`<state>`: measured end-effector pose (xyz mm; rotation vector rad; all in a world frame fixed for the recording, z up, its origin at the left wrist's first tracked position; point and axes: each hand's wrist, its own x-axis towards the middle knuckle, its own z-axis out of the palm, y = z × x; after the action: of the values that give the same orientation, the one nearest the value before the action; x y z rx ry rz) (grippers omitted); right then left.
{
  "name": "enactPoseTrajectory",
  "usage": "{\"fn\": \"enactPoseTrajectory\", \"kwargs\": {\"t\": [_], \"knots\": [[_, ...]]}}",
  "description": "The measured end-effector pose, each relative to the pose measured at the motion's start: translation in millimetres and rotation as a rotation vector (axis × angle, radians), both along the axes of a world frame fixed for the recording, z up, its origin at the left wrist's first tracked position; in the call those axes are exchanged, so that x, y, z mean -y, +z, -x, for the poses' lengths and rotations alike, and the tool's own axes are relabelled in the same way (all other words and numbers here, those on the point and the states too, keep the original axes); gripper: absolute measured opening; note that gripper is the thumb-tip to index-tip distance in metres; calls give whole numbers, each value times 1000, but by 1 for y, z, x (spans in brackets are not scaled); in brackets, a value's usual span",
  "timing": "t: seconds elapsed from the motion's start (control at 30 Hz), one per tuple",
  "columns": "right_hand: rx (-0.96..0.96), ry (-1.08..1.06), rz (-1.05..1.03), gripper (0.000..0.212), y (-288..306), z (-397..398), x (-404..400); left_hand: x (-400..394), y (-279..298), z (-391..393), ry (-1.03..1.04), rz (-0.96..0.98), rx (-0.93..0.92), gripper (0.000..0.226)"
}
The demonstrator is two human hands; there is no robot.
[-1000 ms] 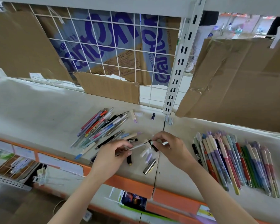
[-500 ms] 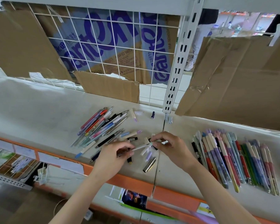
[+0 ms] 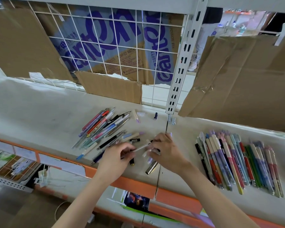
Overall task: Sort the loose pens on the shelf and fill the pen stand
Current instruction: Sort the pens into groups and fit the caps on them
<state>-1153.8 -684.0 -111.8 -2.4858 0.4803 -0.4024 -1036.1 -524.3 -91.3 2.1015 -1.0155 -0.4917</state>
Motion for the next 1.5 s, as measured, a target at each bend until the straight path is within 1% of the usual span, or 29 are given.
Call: {"fn": "enactPoseTrajectory", "kwargs": {"t": [0.07,0.13,0.2,0.27,0.3,0.4,0.53,0.67,0.77,0.9,1.0,1.07,1.17,1.3,1.4,1.5], "knots": [[-64,7,-23,16,3,-6,0,-1,1,-1,32,10,-23,9],[-43,13,-41,16,4,-9,1,-4,2,-2,71,18,-46,14],[29,-8,-158,11,6,-7,3,-7,1,-5,84,16,-44,22],[71,-41,-325,9,11,-3,4,-10,0,-9,81,6,-37,21],[85,-46,-349,8,14,-2,3,-11,-1,-10,79,3,-36,18],[121,-31,-300,6,15,0,3,-11,0,-13,67,13,-31,13],[137,-43,-301,4,15,3,4,-9,3,-13,54,13,-8,10],[147,-44,-259,9,13,5,9,-9,4,-13,51,11,9,9],[121,-13,-275,12,14,6,7,-7,3,-12,43,4,16,9],[122,34,-283,28,18,7,0,-5,3,-10,25,-2,17,10],[100,79,-220,26,16,8,-2,-6,3,-9,0,-4,12,12],[74,7,-328,20,19,7,-4,-6,4,-8,-22,-3,25,12],[112,-90,-622,8,25,6,-4,-3,6,-6,-25,48,38,9],[117,-136,-719,7,24,6,-7,2,7,-2,-29,95,181,6],[211,-184,-910,12,26,8,-8,6,4,6,-24,152,190,4],[354,-241,-1067,7,32,5,-15,18,4,17,-51,174,143,4]]}}
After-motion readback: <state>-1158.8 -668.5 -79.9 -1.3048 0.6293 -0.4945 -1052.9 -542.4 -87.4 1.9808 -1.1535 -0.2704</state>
